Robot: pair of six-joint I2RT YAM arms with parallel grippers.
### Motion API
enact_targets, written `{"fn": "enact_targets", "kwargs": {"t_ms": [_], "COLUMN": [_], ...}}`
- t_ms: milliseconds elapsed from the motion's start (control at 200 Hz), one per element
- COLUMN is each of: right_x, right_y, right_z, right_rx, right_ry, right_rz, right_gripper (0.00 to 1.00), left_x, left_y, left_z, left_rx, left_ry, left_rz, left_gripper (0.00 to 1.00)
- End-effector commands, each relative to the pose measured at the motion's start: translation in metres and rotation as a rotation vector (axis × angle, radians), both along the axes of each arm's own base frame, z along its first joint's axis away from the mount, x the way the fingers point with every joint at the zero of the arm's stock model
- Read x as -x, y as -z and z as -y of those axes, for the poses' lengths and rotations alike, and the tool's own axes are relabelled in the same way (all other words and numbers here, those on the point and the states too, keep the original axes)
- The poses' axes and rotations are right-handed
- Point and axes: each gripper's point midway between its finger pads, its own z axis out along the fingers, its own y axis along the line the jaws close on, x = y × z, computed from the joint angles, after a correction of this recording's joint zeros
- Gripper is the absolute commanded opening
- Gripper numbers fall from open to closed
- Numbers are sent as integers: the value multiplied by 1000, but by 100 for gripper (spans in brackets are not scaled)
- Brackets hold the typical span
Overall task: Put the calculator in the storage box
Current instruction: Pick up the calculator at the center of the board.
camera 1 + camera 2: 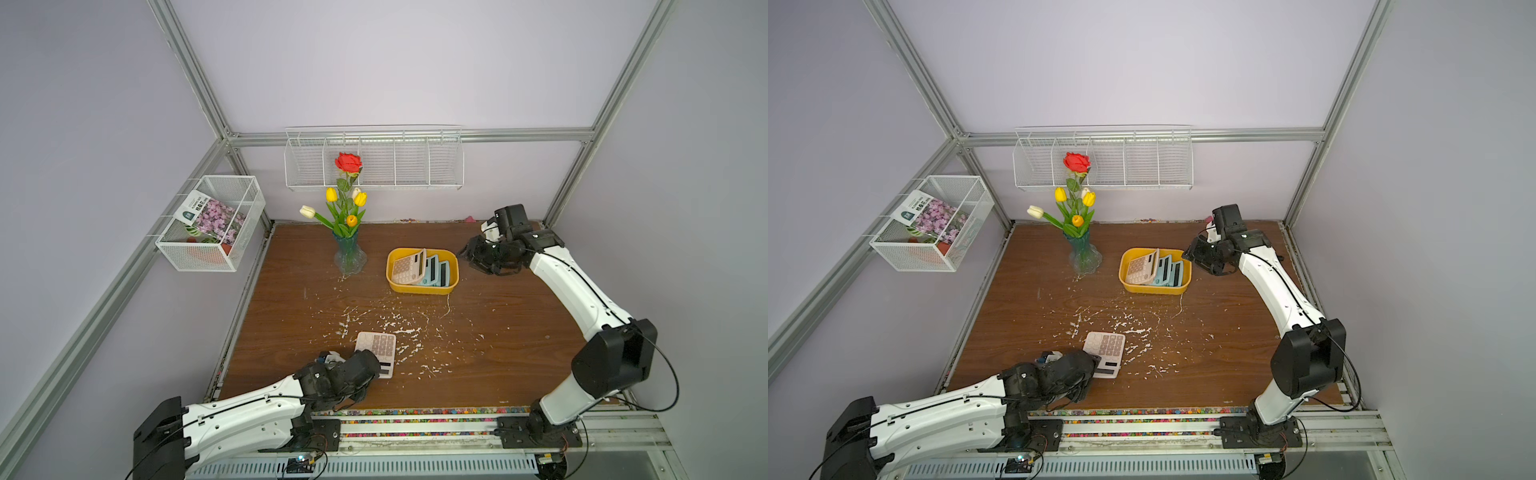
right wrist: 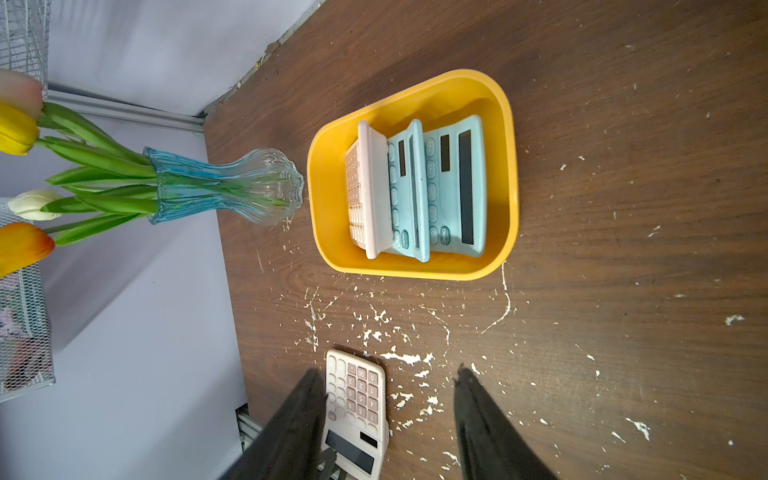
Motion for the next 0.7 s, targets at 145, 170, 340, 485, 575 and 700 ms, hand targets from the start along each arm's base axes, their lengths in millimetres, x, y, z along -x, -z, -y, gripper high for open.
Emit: {"fn": "enact_targets", "kwargs": {"t_ms": [145, 170, 340, 485, 575, 700], "right_x": [-5, -5, -3, -2, -2, -2], "right_y": [0, 0, 4, 7, 7, 9], "right_z": [-3, -3, -4, -4, -4, -4], "right_rx": [5, 7, 1, 3, 4, 5], "right_ry": [-9, -9, -9, -10, -11, -11], "right_rz": [4, 4, -1, -6, -5, -8], "right_gripper": [53, 53, 53, 53, 53, 53], "left_x": [-8, -9, -8, -10, -10, -11], "left_y": [1, 2, 10, 11, 11, 10], "left_z": [-9, -9, -5, -1, 3, 5], "left_rx": [133, 133, 136, 139, 141, 138], "left_ry": [-269, -269, -263, -253, -241, -231], "left_rz": [-52, -52, -63, -57, -57, -52], "left_gripper": [61, 61, 60, 57, 53, 45]}}
